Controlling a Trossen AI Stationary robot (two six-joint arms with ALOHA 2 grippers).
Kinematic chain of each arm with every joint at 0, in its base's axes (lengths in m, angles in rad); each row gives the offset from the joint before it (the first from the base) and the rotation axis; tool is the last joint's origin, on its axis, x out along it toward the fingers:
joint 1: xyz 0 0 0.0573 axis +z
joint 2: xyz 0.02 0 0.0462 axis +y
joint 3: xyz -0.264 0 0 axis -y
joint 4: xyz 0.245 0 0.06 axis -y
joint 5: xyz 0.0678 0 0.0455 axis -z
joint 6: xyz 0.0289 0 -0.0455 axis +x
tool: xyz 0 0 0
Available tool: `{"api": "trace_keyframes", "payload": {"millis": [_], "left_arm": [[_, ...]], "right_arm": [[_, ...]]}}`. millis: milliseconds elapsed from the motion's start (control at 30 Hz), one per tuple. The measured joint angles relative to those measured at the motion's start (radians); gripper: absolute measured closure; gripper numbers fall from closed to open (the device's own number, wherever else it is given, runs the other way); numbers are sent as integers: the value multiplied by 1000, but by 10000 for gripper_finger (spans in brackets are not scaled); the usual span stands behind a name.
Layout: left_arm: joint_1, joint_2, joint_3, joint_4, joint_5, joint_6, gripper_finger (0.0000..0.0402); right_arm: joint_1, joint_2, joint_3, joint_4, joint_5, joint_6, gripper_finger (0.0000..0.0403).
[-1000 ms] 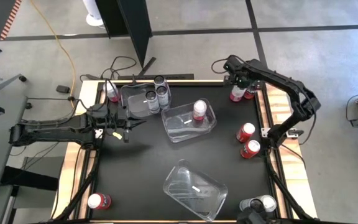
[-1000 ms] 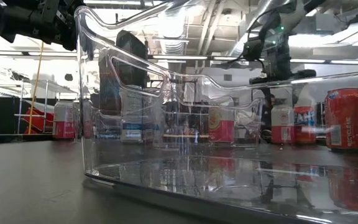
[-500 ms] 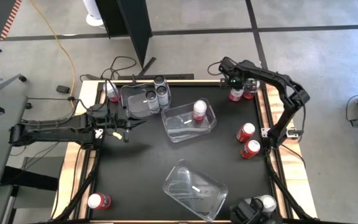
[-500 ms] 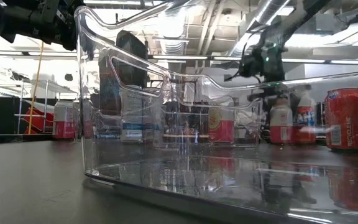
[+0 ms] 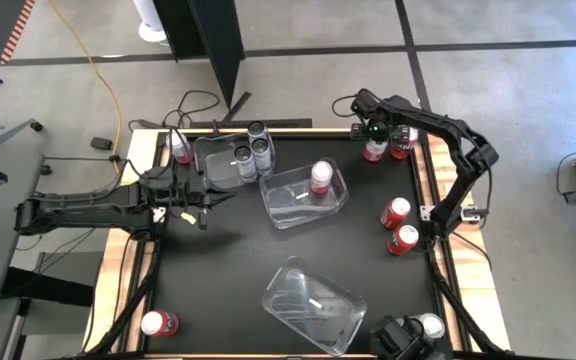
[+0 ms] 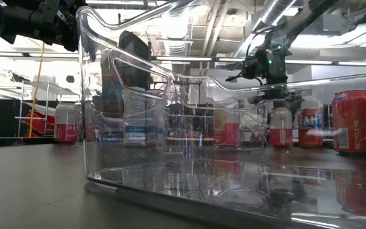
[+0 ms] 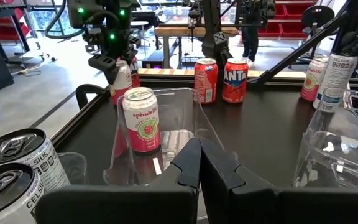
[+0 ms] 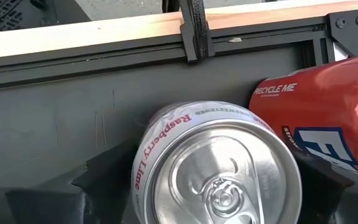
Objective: Sort soda cans
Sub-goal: Put the top right pink-white soda can in the middle transparent bin
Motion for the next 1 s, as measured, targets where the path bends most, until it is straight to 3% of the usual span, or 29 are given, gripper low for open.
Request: {"api": "trace_keyframes", "payload": {"millis": [233, 633, 1000], "left_arm": [[0, 0, 0, 0, 1, -1, 401], [0, 0, 0, 0, 1, -8, 401], [0, 0, 0, 0, 1, -15, 401]], "right_arm": [[3, -2, 0, 9, -20, -30, 93], [89, -21, 0, -14, -33, -101, 99], [232, -222, 65, -81, 27, -162, 99]]}}
